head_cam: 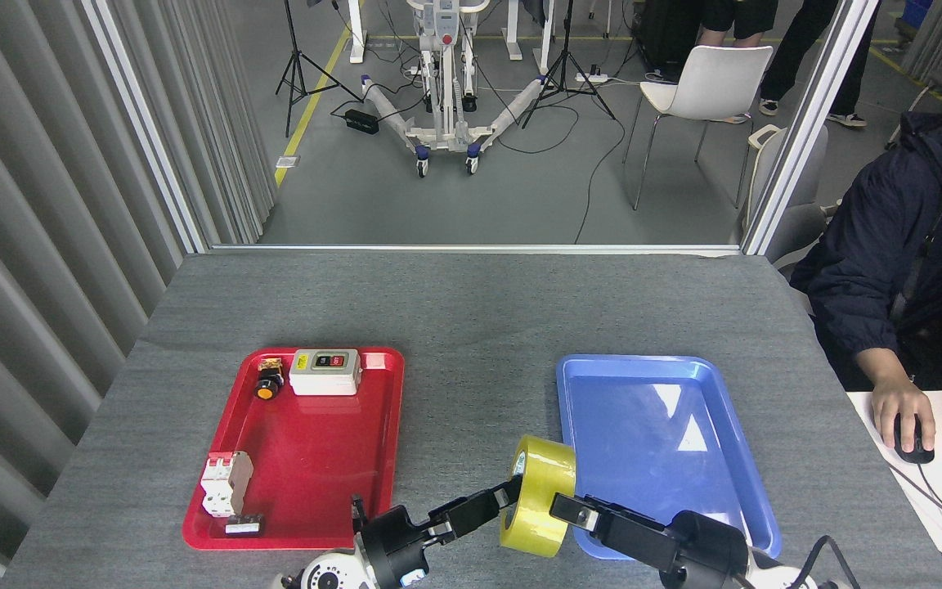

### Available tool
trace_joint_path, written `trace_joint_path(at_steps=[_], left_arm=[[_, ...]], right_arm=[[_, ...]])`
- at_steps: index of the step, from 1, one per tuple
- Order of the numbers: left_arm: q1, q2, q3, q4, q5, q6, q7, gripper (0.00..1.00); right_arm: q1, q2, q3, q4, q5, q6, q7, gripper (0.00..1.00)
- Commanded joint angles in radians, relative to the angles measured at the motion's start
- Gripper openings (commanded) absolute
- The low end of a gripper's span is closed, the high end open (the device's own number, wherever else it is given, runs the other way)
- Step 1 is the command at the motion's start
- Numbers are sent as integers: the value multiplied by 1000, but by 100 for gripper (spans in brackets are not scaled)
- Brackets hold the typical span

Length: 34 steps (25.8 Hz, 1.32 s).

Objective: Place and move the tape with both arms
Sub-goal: 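Bring the right gripper to the tape roll and grasp it, then open the left gripper and carry the tape with the right gripper over the blue tray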

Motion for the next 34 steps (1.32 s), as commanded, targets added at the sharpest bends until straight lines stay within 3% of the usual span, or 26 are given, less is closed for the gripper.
trace_joint_path(at_steps=[1, 10, 13, 15, 18, 26, 34], left_arm=[[0, 2, 2, 1, 0, 0, 0, 4], [0, 2, 2, 3, 0, 0, 0, 4], [0, 0, 7, 6, 0, 0, 0, 9], [0, 2, 25, 9, 2, 0, 0, 26], [-2, 6, 33, 24, 2, -4, -2, 98], [-8, 11, 40, 38, 12, -8, 12, 100], [-6, 16, 140, 38, -1, -13, 96, 100]], right_arm=[[0, 7, -1, 0, 13, 0, -9, 35], [0, 10, -2, 0, 42, 0, -34, 27], [0, 11, -2, 2, 42, 0, -34, 24], [0, 18, -2, 11, 44, 0, -34, 24], [0, 25, -2, 25, 52, 0, -34, 24], [-3, 35, -2, 37, 55, 0, -34, 24], [-15, 36, -36, 23, 56, 0, -34, 25]])
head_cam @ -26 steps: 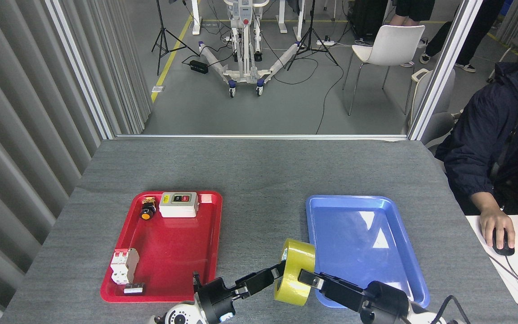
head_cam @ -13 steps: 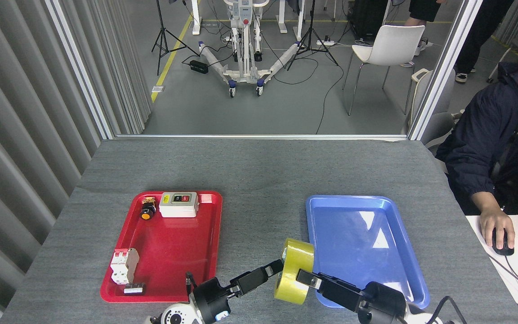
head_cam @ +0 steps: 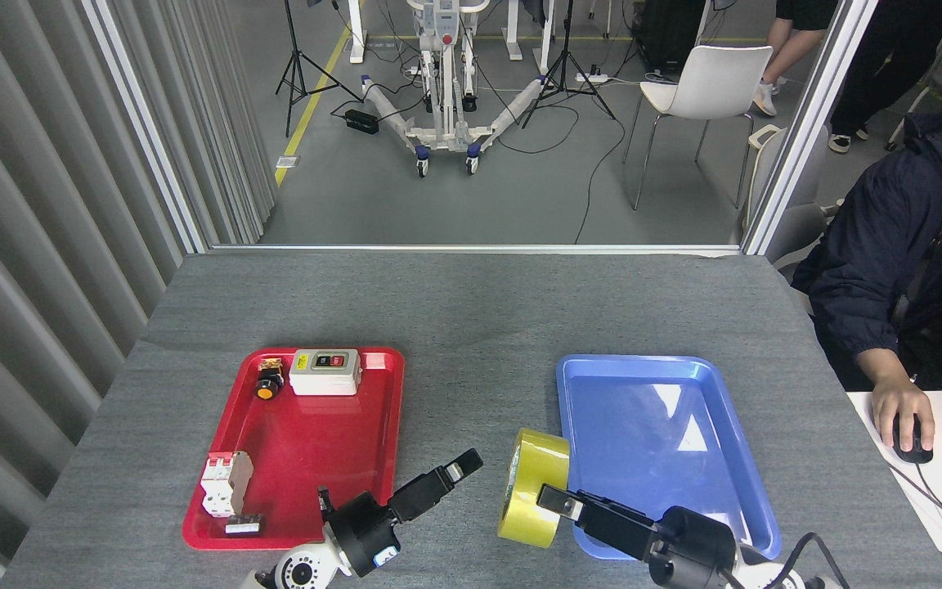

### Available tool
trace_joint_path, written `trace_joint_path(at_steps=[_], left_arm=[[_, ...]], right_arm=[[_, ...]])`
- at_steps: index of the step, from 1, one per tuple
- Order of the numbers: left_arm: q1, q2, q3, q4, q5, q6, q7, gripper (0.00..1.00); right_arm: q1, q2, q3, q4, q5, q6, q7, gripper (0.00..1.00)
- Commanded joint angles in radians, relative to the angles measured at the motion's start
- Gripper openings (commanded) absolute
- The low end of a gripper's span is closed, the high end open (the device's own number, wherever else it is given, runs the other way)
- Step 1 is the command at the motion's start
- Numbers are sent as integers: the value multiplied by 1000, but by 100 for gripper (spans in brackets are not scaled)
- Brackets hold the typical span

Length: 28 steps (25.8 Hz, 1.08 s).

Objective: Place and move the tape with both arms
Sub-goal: 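Open the left gripper and carry the tape with the right gripper over the blue tray, then lower the tape roll into the blue tray and open the right gripper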

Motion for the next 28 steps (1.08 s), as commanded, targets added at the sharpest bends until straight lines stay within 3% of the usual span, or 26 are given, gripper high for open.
trace_joint_path(at_steps=[1, 4, 7, 9, 11, 13, 16, 17, 19, 21, 24, 28], left_arm=[[2, 10, 49, 1, -5, -5, 36, 100], [0, 33, 83, 1, -14, -8, 73, 100], [5, 47, 127, -8, -20, -12, 120, 100], [8, 68, 161, -11, -28, -28, 171, 100], [12, 90, 185, -25, -106, -36, 310, 100], [15, 108, 231, -51, -305, -25, 531, 100], [23, 105, 304, -68, -730, 55, 809, 100], [34, 104, 316, -100, -885, 142, 886, 100], [61, 107, 314, -165, -1183, 415, 973, 100], [78, 111, 297, -191, -1388, 598, 964, 100], [91, 114, 291, -183, -1448, 592, 896, 100], [101, 114, 296, -183, -1407, 563, 679, 100]], right_arm=[[-1, 0, -33, -17, 3, 0, 0, 24], [7, -12, -105, -35, 61, 0, -2, 24], [19, -6, -225, -34, 225, 0, -5, 23], [11, -14, -246, -37, 337, 126, -37, 21], [-1, -52, -238, -52, 411, 318, -80, 20], [-49, -106, -214, -60, 475, 465, -86, 20], [-165, -123, -87, -32, 567, 637, -85, 20], [-201, -123, -42, -22, 595, 698, -83, 21], [-256, -124, 22, -12, 625, 809, -83, 20], [-317, -123, 90, 8, 630, 910, -66, 20], [-405, -113, 225, 67, 630, 1039, -33, 21], [-515, -80, 331, 172, 625, 1201, 101, 21]])
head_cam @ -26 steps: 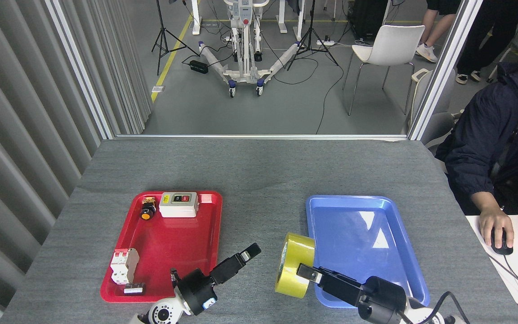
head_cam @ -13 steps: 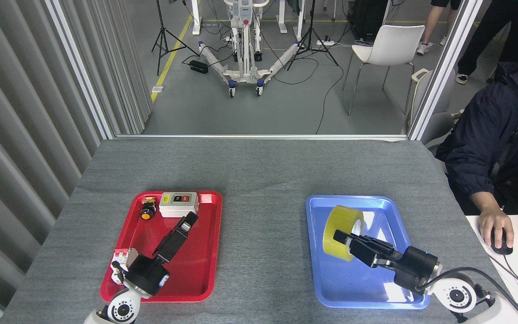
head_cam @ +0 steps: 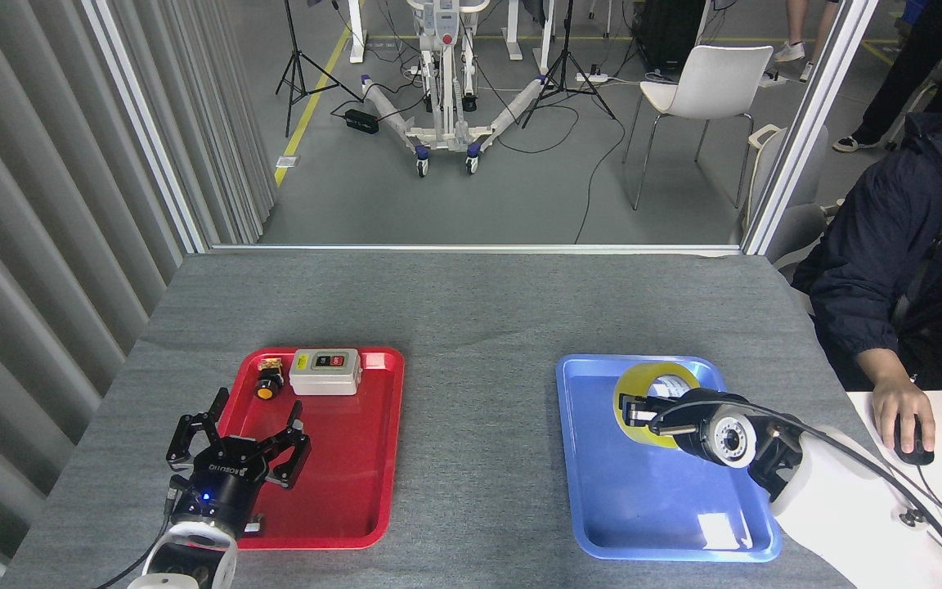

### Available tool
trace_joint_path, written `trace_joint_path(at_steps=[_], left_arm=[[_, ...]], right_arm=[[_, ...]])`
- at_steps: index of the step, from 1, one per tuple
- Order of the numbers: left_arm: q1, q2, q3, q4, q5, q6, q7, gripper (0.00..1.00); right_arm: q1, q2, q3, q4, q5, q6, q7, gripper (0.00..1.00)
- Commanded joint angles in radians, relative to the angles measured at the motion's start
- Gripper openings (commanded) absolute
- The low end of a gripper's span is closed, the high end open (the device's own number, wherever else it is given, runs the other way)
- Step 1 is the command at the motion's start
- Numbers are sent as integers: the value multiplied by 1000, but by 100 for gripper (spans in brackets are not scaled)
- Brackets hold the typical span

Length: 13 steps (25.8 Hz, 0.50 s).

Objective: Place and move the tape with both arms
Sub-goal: 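Lower the tape roll into the blue tray and open the right gripper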

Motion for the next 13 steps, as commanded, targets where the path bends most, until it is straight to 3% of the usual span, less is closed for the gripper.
trace_joint_path(at_steps=[1, 5, 10, 13], left_arm=[[12, 1, 3, -3, 27, -1, -158, 100], [12, 15, 3, -12, 145, -2, -178, 100], [11, 42, 7, -15, 182, -29, -175, 100], [11, 42, 21, -23, 190, -32, -163, 100]], right_arm=[[-95, 21, 82, 75, -1, 153, 143, 22], [-165, 26, 143, 154, -22, 173, 175, 24], [-276, 83, 269, 326, -139, 168, 171, 26], [-283, 125, 272, 408, -199, 144, 171, 26]])
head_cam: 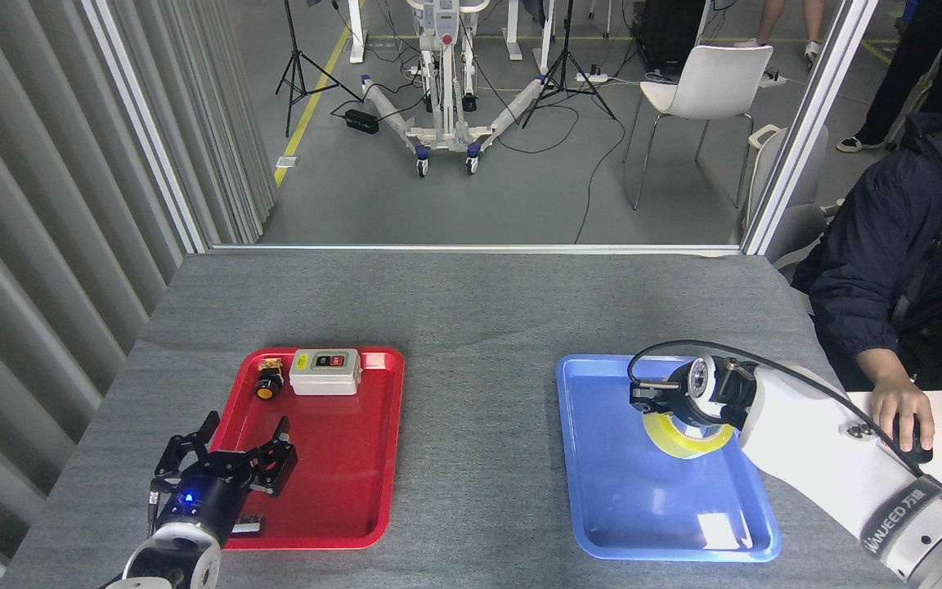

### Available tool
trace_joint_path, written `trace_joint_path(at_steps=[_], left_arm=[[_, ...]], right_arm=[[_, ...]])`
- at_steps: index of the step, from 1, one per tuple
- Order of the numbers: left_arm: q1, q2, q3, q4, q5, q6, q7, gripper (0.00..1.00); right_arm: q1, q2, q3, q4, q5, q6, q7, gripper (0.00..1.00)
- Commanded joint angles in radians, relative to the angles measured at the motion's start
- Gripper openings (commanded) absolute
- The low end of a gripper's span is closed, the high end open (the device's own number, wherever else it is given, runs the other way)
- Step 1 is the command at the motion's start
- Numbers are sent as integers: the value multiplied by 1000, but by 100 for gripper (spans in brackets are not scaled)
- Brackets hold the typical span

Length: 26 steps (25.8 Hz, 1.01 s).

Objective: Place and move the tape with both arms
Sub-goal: 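Lower the tape roll into the blue tray and open the right gripper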

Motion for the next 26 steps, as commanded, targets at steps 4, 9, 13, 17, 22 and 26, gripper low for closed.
trace_joint_path(at_steps=[4, 9, 13, 17, 22, 26], left_arm=[[1, 5, 12, -13, 14, -17, 46, 100], [-7, 6, 12, -12, 56, -20, 51, 100], [-4, 11, 11, -12, 56, -40, 63, 100], [-10, 21, 11, 1, 54, -57, 76, 100], [-30, 21, 12, 2, 56, -57, 76, 100], [-33, 21, 12, 7, 56, -55, 76, 100]], right_arm=[[-24, 90, 17, 214, -57, -110, 0, 26], [-24, 116, 14, 279, -57, -157, -17, 26], [-26, 118, 12, 288, -57, -166, -23, 26], [-26, 133, 9, 314, -56, -174, -22, 32], [-24, 136, 9, 323, -57, -183, -23, 48], [-18, 138, 14, 323, -56, -185, -39, 64]])
